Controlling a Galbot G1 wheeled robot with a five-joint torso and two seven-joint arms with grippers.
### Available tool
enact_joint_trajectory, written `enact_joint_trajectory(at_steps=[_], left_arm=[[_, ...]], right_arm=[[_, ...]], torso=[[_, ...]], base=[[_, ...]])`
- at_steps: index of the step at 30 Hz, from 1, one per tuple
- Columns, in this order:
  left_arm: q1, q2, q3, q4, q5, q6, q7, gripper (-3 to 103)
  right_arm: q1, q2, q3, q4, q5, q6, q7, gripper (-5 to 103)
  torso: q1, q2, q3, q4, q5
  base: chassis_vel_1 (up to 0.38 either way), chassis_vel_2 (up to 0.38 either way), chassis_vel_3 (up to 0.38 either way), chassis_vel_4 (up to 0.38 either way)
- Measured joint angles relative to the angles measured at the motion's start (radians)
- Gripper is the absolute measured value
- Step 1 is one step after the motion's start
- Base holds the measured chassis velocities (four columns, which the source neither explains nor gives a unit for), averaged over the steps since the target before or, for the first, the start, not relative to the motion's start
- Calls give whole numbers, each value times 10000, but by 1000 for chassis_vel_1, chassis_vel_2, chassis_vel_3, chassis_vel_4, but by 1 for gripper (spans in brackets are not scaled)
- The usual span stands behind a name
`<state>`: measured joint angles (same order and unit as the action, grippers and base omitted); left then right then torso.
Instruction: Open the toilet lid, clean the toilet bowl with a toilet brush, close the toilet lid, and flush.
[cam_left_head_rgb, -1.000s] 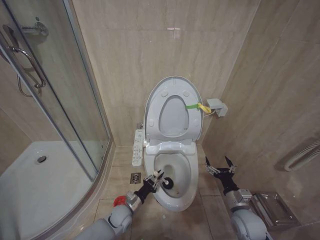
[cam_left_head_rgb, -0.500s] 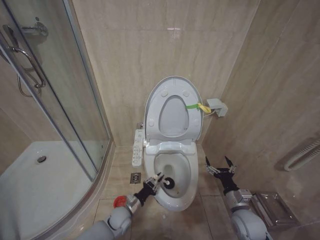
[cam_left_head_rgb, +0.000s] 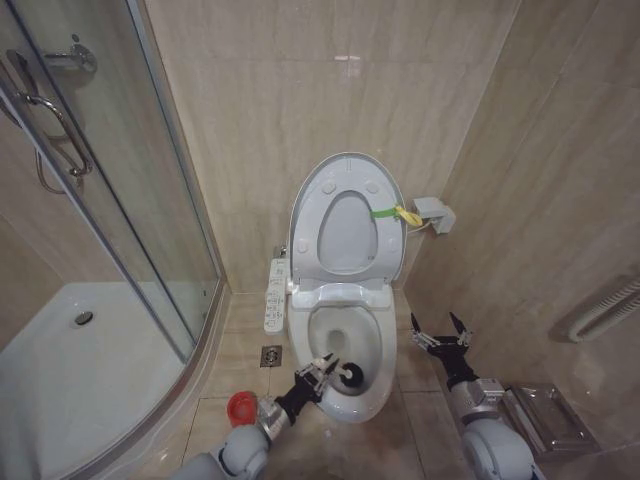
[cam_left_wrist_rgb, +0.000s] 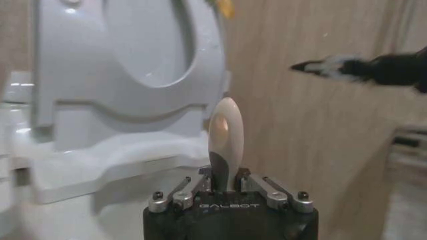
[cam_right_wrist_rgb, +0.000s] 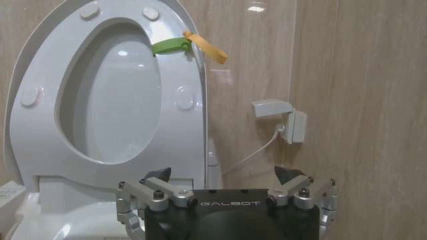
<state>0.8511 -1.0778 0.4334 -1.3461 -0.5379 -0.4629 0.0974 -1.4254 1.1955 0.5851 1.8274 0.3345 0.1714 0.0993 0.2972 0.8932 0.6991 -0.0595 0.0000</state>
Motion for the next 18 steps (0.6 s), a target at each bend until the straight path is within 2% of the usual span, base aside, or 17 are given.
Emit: enact_joint_trajectory(at_steps=[5, 12, 18], left_arm=[[-226, 28, -173, 414, -48, -118, 103, 19], [83, 166, 84, -697, -140, 98, -86, 19], [145, 111, 49, -434, -103, 71, -38, 19]], right_arm=[[0, 0, 0, 0, 0, 0, 0, 100], [0, 0, 0, 0, 0, 0, 0, 100], [0, 1, 0, 0, 0, 0, 0, 100]], torso=[[1, 0, 1, 0, 0], [0, 0, 0, -1, 0], [0, 0, 0, 0, -1]], base=[[0, 0, 0, 0], [0, 0, 0, 0], [0, 0, 0, 0]])
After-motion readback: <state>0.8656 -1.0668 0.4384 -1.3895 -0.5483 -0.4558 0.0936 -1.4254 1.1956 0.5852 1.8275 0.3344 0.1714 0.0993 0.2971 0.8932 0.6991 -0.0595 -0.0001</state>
